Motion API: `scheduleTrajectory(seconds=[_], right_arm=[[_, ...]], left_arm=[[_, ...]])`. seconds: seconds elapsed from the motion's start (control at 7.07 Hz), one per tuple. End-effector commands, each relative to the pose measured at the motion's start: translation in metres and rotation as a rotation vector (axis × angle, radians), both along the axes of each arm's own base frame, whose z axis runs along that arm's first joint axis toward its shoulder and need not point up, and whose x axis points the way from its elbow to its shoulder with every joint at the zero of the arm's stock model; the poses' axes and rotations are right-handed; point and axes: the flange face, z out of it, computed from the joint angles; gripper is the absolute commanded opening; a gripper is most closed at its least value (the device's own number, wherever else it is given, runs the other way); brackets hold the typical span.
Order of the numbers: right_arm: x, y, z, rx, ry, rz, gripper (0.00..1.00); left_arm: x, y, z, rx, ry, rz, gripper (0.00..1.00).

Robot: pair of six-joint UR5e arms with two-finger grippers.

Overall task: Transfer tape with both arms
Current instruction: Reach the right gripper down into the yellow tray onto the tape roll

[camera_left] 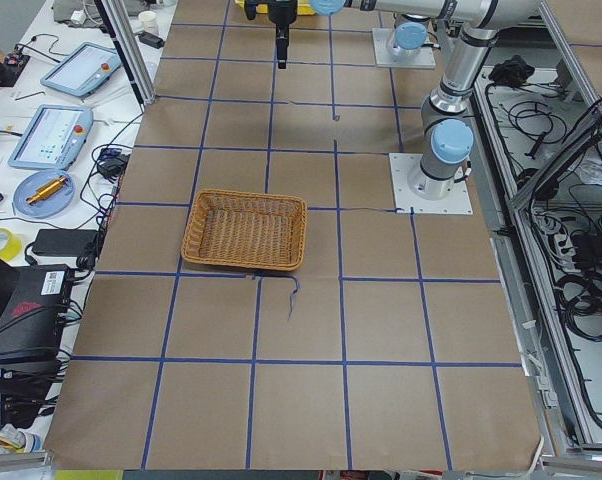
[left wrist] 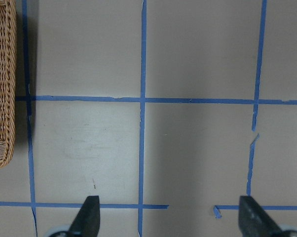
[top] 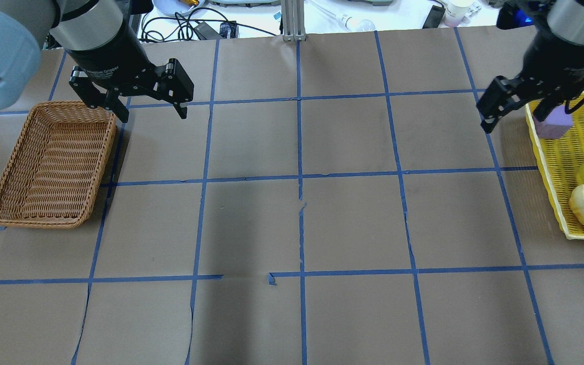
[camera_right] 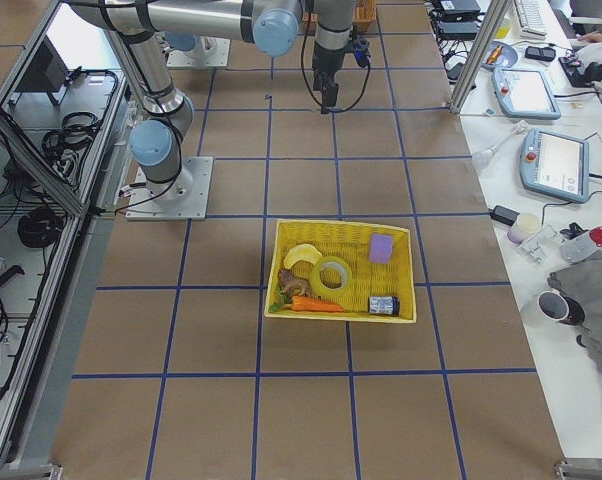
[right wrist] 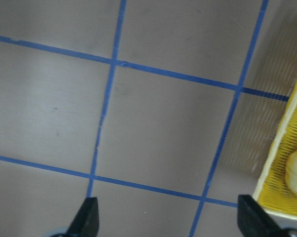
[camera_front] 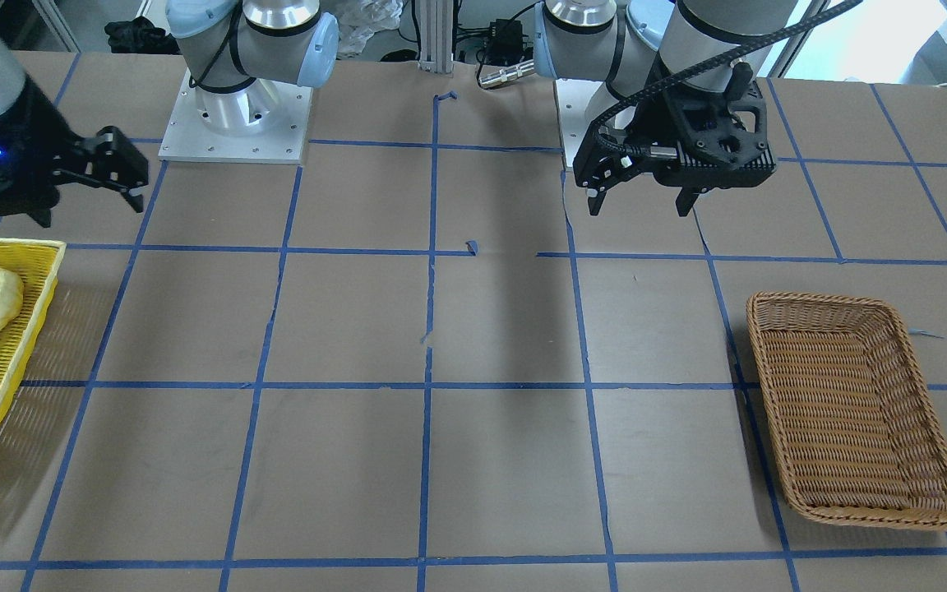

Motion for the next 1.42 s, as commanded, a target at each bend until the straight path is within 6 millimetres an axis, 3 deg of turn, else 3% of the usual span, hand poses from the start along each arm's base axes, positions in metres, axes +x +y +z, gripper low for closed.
scheduleTrajectory(seconds=[0.0, 0.14, 0.42, 0.71, 0.99, 1.13, 1.27], right_arm=[[-0.146, -0.003, -0.042, 0.021, -0.086, 0.101, 1.0], [-0.206, -0.007, -0.074, 0.01, -0.097, 0.111, 1.0], [-0.266, -0.02, -0.131, -0.003, -0.099, 0.096, 1.0], [-0.302, -0.032, -0.195, 0.018, -0.099, 0.066, 1.0], [-0.319, -0.032, -0.237, 0.034, -0.11, 0.04, 1.0], [-0.318, -0.03, -0.251, 0.037, -0.103, 0.04, 0.88], [-0.316, -0.025, -0.259, 0.059, -0.103, 0.006, 0.49]], left_arm=[[0.0, 0.0, 0.0, 0.0, 0.0, 0.0, 1.0], [0.0, 0.0, 0.0, 0.0, 0.0, 0.0, 1.0], [0.0, 0.0, 0.0, 0.0, 0.0, 0.0, 1.0], [0.0, 0.0, 0.0, 0.0, 0.0, 0.0, 1.0], [0.0, 0.0, 0.0, 0.0, 0.0, 0.0, 1.0], [0.0, 0.0, 0.0, 0.0, 0.0, 0.0, 1.0], [0.0, 0.0, 0.0, 0.0, 0.0, 0.0, 1.0]])
